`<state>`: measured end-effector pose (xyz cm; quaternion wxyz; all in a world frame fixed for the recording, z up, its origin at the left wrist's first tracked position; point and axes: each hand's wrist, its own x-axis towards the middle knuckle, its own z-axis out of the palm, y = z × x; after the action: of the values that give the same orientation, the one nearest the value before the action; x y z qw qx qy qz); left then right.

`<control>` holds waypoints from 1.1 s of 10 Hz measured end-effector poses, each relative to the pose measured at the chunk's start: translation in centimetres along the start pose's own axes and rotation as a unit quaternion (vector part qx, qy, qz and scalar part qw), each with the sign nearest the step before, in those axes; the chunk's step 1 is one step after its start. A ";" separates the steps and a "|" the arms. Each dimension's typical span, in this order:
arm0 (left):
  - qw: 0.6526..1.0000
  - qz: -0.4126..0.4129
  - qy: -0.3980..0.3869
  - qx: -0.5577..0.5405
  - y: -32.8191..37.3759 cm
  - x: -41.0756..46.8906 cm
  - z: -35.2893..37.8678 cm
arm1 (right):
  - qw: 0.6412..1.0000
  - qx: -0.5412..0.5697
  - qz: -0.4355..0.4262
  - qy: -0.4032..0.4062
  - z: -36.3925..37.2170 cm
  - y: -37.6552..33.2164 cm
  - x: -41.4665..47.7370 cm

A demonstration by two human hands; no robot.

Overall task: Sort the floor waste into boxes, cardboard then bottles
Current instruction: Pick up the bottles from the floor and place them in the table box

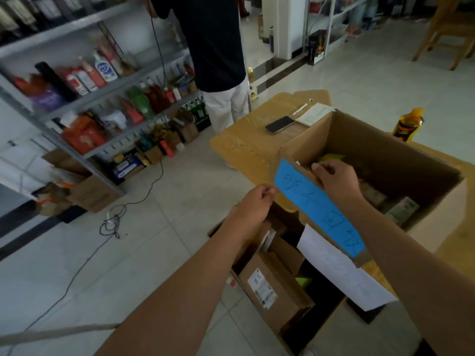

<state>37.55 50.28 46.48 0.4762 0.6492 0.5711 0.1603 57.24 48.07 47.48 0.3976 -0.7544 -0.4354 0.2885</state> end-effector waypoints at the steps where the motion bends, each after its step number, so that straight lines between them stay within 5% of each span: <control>1: 1.000 0.011 -0.004 -0.016 -2.3 -0.8 -2.6 | 1.000 0.001 0.000 -0.004 2.2 -1.4 -1.5; 3: 0.999 0.029 0.029 -0.023 -10.4 -3.4 -11.6 | 1.000 0.007 -0.010 0.024 9.8 -5.7 -6.7; 6: 0.961 -0.150 0.105 -0.208 -31.6 -9.4 -25.6 | 0.988 -0.075 0.083 -0.105 31.8 -6.7 -16.7; 8: 0.931 -0.236 0.112 -0.257 -41.5 -13.0 -27.5 | 0.962 -0.174 0.115 -0.178 40.4 -6.7 -18.1; 9: 0.905 -0.287 0.132 -0.283 -44.8 -13.5 -26.8 | 0.913 -0.315 0.085 -0.245 43.6 -5.8 -17.6; 10: 0.881 -0.329 0.168 -0.294 -48.3 -13.9 -24.7 | 0.935 -0.211 0.075 -0.274 48.9 -1.7 -16.8; 11: 0.850 -0.371 0.209 -0.310 -52.2 -14.1 -21.8 | 0.903 -0.247 0.089 -0.341 55.2 5.0 -18.1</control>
<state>-13.79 41.67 20.19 0.5459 0.1587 0.7763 0.2723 7.99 49.75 16.30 -0.0013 -0.7194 -0.5330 0.4454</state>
